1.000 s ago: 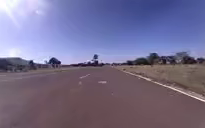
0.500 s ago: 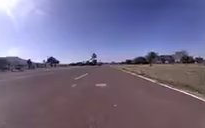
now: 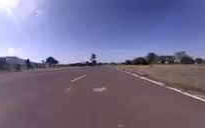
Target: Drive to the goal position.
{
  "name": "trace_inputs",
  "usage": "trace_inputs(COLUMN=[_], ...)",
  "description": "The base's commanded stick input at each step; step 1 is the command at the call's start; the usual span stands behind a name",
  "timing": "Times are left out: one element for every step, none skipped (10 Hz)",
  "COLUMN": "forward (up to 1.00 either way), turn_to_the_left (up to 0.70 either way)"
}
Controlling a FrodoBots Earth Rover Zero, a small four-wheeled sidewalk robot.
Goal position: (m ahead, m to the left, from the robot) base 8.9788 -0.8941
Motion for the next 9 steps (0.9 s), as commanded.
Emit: trace_inputs(forward=[1.0, 1.0, 1.0, 1.0, 1.0, 1.0, 1.0, 1.0, 1.0], turn_to_the_left=[0.0, 0.0, 0.0, 0.0, 0.0, -0.01, -0.04, -0.22, -0.31])
